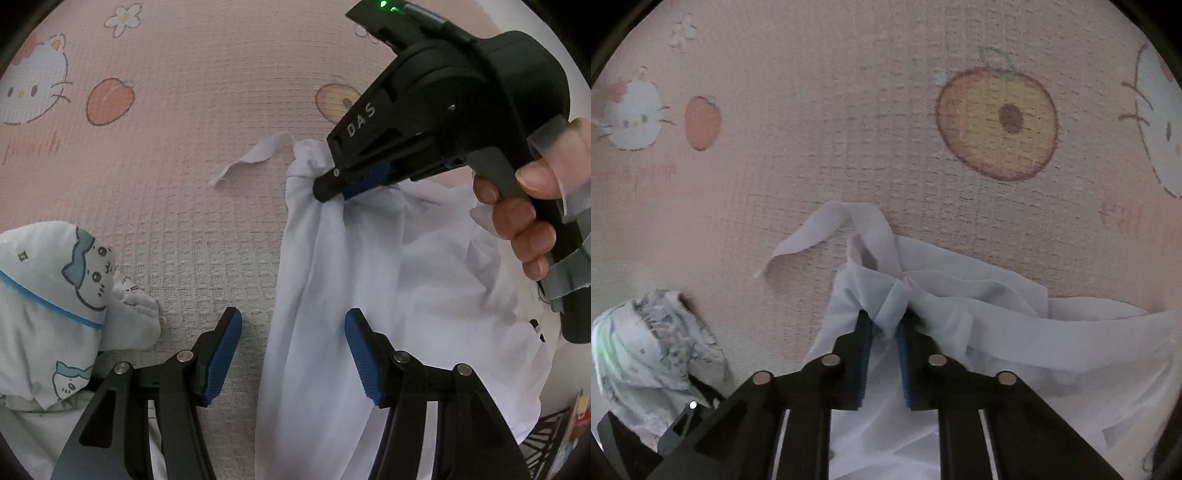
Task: Fold clothes
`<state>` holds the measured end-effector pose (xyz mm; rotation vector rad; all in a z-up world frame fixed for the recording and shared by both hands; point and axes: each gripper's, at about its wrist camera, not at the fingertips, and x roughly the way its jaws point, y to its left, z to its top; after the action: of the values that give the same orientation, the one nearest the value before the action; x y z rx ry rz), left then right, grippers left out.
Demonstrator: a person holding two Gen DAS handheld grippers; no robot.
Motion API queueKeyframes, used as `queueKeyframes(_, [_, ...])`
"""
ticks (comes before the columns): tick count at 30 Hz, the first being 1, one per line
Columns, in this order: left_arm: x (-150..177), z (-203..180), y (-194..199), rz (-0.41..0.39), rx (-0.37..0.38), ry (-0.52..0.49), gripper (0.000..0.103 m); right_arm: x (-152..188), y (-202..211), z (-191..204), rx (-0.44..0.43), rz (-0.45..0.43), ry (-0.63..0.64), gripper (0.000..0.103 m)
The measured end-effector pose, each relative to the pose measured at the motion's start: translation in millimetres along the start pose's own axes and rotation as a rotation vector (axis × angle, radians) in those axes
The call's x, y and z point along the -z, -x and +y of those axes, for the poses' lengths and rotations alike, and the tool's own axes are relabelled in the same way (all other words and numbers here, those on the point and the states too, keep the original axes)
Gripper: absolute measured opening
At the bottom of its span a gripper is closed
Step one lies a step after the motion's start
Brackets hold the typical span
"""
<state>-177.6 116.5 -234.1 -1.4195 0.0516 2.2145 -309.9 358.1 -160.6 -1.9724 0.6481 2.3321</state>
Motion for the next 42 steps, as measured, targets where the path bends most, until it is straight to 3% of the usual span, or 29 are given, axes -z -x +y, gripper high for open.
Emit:
queueKeyframes(3, [-5, -5, -2, 0.004, -0.001, -0.001, 0.055, 1, 5, 1, 0.001, -0.03, 0.033, 0.01])
queueKeyframes(11, [-30, -4, -3, -0.022, 0.029, 0.033, 0.055, -4, 44, -13, -0.117, -0.087, 0.027, 0.01])
queueKeyframes(18, [-49, -5, -16, -0.009, 0.155, 0.065, 0.055, 20, 61, -38, -0.157, -0.09, 0.012, 0.01])
queueKeyframes(19, [-50, -5, -18, -0.008, 0.175, 0.07, 0.053, 18, 61, -31, -0.154, -0.088, 0.006, 0.01])
queueKeyframes(21, [-49, -8, -20, -0.017, 0.199, 0.074, 0.013, 18, 58, -29, -0.168, -0.081, -0.009, 0.01])
queueKeyframes(27, [-46, -11, -19, -0.055, 0.229, 0.022, 0.008, 13, 44, -34, -0.254, -0.043, -0.112, 0.015])
queueKeyframes(33, [-50, -26, -15, -0.06, 0.234, -0.029, 0.008, 15, 43, -19, -0.22, 0.003, -0.104, 0.04])
queueKeyframes(36, [-52, -29, -14, -0.071, 0.23, -0.041, 0.008, 15, 36, -12, -0.135, 0.043, -0.078, 0.042])
queueKeyframes(42, [-51, -33, -11, -0.081, 0.258, -0.047, 0.008, 18, 23, -9, -0.118, 0.05, -0.062, 0.041])
